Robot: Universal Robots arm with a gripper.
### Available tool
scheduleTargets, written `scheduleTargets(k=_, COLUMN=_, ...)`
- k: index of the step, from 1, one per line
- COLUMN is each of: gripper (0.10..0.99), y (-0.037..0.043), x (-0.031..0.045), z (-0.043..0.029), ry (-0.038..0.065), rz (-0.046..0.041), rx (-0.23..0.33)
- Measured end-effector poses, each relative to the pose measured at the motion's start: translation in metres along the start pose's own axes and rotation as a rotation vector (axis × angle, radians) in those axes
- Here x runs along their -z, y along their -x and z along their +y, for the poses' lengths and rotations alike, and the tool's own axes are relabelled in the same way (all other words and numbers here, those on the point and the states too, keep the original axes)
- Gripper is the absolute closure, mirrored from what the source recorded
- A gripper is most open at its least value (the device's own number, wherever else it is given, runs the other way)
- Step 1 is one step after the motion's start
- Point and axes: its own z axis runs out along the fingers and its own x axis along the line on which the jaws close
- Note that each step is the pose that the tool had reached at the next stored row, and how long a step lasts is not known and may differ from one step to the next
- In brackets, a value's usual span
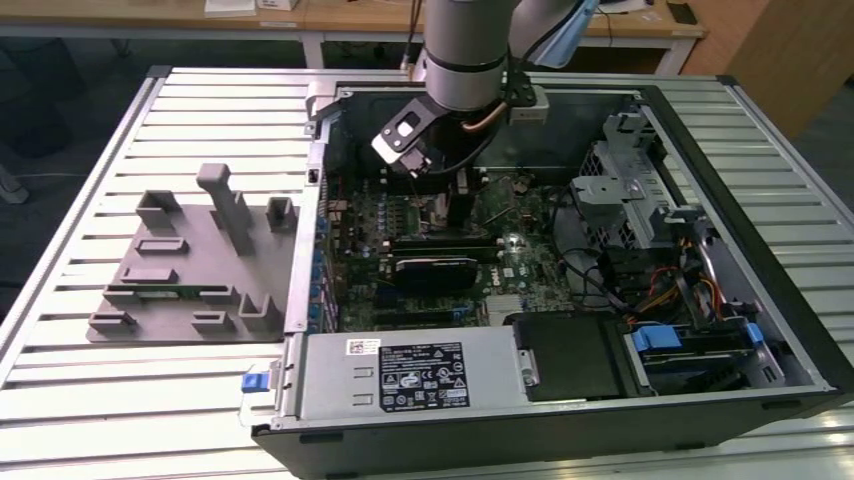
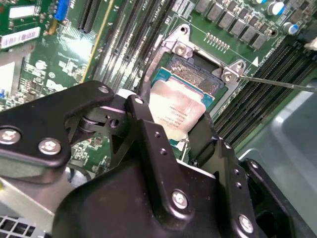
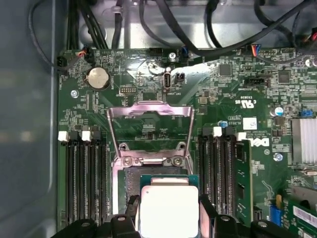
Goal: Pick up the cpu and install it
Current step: 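Place the cpu into insertion slot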
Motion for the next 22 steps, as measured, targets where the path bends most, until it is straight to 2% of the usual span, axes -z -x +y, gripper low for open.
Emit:
scheduleTargets(k=4, gripper=0.541, y=-0.0021, x=-0.0046, z=-0.0002, ry=0.000, rz=-0.0002, rx=0.000)
scheduleTargets(k=6, gripper=0.541, y=-0.0057, x=-0.0070, z=-0.0005, ry=0.000, rz=-0.0001, rx=0.000)
scheduleTargets(k=22, gripper=0.541, y=-0.0060, x=-0.0164, z=-0.0018, ry=0.000, rz=0.0007, rx=0.009)
